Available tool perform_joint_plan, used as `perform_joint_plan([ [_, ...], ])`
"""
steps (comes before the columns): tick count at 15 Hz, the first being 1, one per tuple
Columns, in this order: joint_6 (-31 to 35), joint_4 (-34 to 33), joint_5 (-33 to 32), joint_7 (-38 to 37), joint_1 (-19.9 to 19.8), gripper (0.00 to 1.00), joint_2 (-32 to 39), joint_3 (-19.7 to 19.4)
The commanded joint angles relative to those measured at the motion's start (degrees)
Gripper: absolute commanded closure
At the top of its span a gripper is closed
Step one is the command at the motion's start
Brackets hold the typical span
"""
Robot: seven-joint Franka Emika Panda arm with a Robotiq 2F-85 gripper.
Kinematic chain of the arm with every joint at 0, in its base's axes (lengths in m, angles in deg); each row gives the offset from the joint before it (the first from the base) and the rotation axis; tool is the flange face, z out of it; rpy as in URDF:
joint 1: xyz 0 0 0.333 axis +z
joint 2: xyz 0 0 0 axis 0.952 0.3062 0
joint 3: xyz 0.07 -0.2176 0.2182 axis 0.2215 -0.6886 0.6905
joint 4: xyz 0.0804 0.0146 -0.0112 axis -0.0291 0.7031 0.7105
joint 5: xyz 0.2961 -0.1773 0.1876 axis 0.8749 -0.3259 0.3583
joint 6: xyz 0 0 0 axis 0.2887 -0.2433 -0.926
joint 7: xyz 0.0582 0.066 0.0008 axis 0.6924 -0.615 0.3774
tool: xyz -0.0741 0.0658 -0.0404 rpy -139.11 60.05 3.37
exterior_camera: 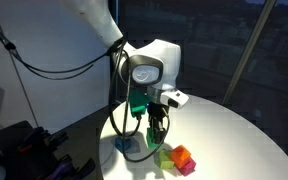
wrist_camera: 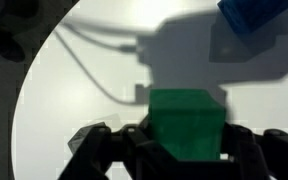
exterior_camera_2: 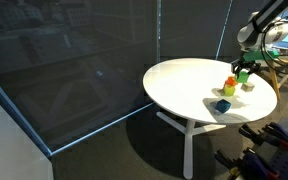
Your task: Put the green block on top of the blue block
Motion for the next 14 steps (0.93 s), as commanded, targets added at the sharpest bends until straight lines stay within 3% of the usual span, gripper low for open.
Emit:
perform_joint_plan([
  [1, -1.0, 2.6, -1.3, 4.2, -0.3, 0.76, -3.4, 1.7],
  [14, 2.6, 9.8, -5.7, 7.4, 3.1, 0.76, -6.5, 5.1],
])
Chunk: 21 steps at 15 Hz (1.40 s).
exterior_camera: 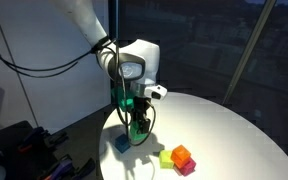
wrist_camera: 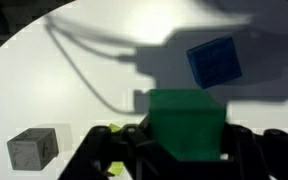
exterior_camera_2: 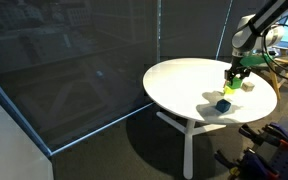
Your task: Put the green block on top of the blue block
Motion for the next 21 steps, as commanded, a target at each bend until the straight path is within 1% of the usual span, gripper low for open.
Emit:
perform_joint_plan([
  [1, 2.5, 4.1, -3.1, 0.9, 0.8, 0.76, -3.2, 0.3],
  [8, 7.2, 8.8, -7.2, 1.2, 2.5, 0.76, -5.2, 1.0],
  [15, 9.1, 11.6, -7.2, 3.4, 2.5, 0.76, -6.2, 2.0],
  [21, 12.2, 13.0, -7.6, 3.8, 2.7, 0.76, -5.3, 1.9],
])
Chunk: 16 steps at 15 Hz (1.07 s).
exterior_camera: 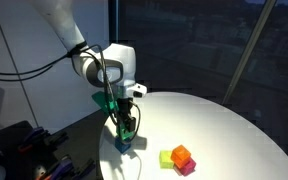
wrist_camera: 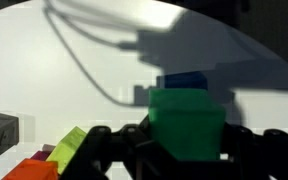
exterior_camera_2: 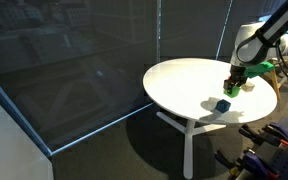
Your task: Put the green block on top of the blue block
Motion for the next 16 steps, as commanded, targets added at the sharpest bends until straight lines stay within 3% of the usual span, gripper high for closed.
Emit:
perform_joint_plan([
  [1, 2.2, 1.8, -1.2, 0.9, -0.3, 0.76, -1.0, 0.1],
  [16, 4.0, 0.9, -1.4, -0.5, 1.0, 0.76, 3.2, -0.1],
])
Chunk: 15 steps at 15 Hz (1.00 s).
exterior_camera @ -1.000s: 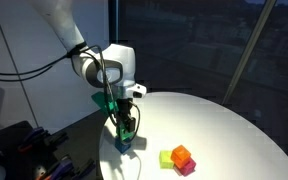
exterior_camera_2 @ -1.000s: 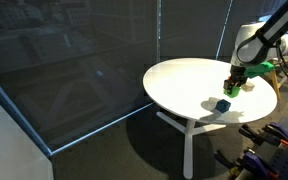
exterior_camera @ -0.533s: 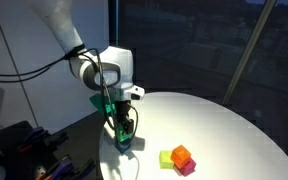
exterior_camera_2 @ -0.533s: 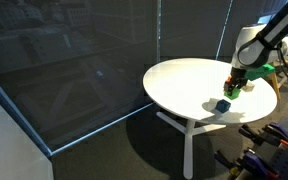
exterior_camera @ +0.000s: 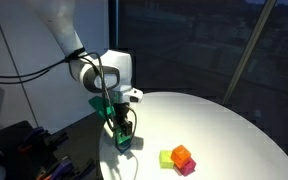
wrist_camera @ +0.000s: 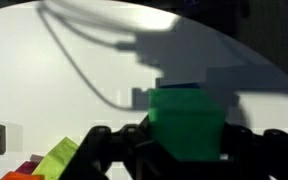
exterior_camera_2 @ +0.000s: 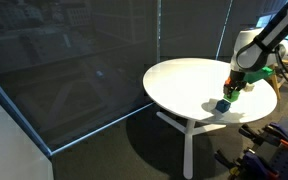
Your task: Put the green block on top of the blue block
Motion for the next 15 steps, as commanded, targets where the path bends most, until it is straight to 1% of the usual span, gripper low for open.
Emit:
perform_joint_plan([
  [1, 0.9, -0.8, -1.4, -0.6, 0.4, 0.76, 1.3, -0.2],
  [15, 1.0, -4.1, -0.8, -0.9, 0.6, 0.76, 4.8, -0.4],
])
